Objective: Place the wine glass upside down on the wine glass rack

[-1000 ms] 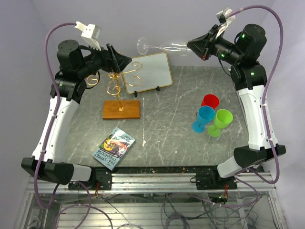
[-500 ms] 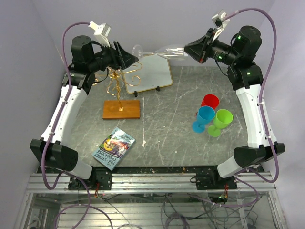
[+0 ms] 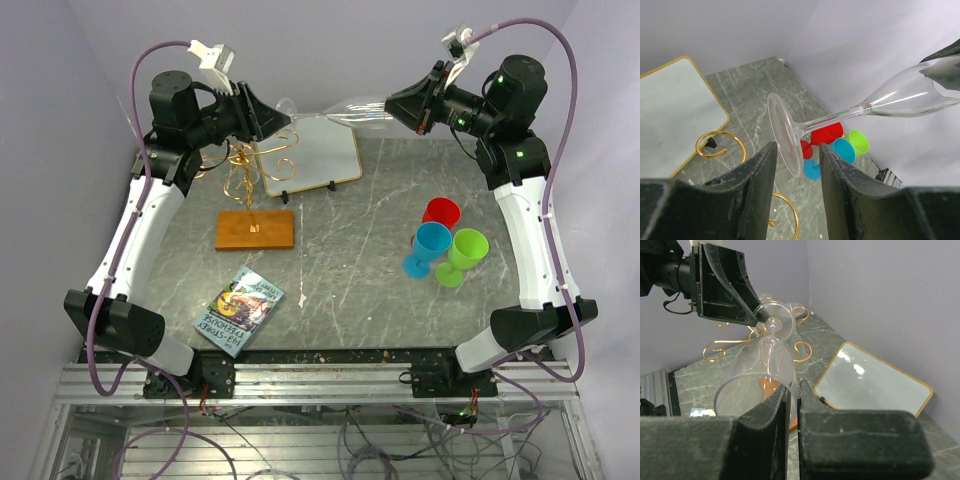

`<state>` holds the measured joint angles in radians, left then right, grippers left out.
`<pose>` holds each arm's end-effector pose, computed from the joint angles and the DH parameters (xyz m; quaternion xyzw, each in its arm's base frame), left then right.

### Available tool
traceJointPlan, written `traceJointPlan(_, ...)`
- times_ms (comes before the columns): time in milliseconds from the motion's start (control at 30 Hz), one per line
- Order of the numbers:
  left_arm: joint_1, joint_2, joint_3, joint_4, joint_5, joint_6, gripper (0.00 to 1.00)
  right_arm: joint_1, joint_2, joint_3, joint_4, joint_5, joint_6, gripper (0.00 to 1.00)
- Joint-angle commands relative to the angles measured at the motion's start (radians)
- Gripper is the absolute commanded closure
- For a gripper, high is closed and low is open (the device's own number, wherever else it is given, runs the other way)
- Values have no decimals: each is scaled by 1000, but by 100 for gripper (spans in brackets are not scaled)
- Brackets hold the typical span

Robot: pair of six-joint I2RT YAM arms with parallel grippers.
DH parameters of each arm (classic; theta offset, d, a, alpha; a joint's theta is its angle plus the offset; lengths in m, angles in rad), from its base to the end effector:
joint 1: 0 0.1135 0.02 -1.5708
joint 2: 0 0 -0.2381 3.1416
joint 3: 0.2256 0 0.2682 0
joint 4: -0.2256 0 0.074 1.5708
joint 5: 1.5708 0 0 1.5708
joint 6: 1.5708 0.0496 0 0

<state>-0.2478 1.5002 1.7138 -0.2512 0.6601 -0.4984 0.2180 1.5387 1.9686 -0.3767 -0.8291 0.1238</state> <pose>0.3406 -0.1176 0.4608 0.1379 0.7042 -0.4566 0.5260 0.3166 0.1076 0.5207 -0.3216 0.6153 0.3861 0.6074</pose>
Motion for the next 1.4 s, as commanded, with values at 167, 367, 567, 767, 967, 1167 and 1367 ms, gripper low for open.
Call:
traceJointPlan(167, -19, 10, 33, 22, 32, 8, 59, 0, -20, -6, 48, -28, 15, 100)
traceJointPlan(367, -19, 0, 27, 18, 19, 20, 73, 1, -24, -13, 37, -14, -6, 100)
traceJointPlan(567, -19, -10, 28, 0, -9, 38, 89, 0, -25, -14, 29, -16, -25, 100)
traceJointPlan(767, -18, -23, 38, -36, -60, 73, 93, 1, -34, -21, 1, -7, -77, 77)
traceJointPlan(967, 10, -56, 12, -48, -90, 99, 93, 1, -48, -27, -28, 16, -119, 59)
traceJointPlan(1167, 54, -94, 4, -63, -131, 142, 93, 1, -60, -22, -49, 20, -144, 39)
traceJointPlan(1367, 72, -117, 48, -112, -251, 227, 93, -1, -78, -24, -66, 46, -164, 33)
